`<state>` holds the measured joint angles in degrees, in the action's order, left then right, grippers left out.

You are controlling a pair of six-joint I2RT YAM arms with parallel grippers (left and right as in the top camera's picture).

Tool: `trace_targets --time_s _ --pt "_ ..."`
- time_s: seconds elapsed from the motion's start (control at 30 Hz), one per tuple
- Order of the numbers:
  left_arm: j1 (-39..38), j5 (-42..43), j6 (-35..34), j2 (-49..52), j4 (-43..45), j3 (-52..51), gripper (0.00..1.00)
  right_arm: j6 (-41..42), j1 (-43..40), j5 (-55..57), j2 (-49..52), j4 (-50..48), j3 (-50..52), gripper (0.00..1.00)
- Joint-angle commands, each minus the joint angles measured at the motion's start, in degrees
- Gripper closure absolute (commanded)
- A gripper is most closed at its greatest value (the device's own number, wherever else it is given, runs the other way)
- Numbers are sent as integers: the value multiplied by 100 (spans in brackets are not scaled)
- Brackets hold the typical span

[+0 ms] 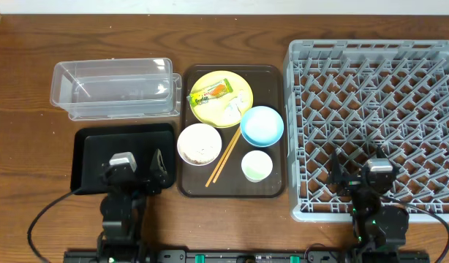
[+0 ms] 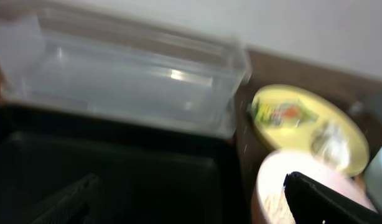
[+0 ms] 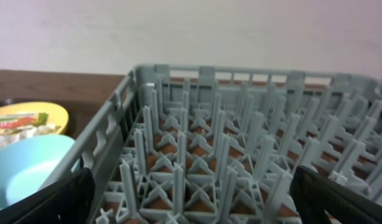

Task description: Sort waste into correct bins and load items into the dishwasher rack

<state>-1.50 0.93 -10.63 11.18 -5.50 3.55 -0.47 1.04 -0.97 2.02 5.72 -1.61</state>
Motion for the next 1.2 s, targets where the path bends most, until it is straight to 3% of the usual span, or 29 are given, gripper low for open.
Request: trace_targets --time_s 0.0,0.27,0.43,0.7,0.8,1.0,1.17 --pt "35 0 28 625 -299 756 5 111 26 170 302 210 -487 1" --pt "35 55 33 2546 -2000 2710 5 111 26 306 2009 1228 -1862 1" --pt "35 605 33 3685 -3053 3845 5 109 26 289 3348 2031 -2865 1" --pt "35 769 31 5268 -5206 5576 5 107 26 256 5488 3939 -4789 1" --pt "35 839 -31 5410 -5270 5753 5 111 26 -20 5958 4321 -5226 1" --pt "35 1073 -107 5504 -4188 5796 5 131 26 -199 6164 4365 -5324 1" --pt "-120 1086 24 6269 -3998 6572 5 129 26 -210 6164 4336 -5324 1"
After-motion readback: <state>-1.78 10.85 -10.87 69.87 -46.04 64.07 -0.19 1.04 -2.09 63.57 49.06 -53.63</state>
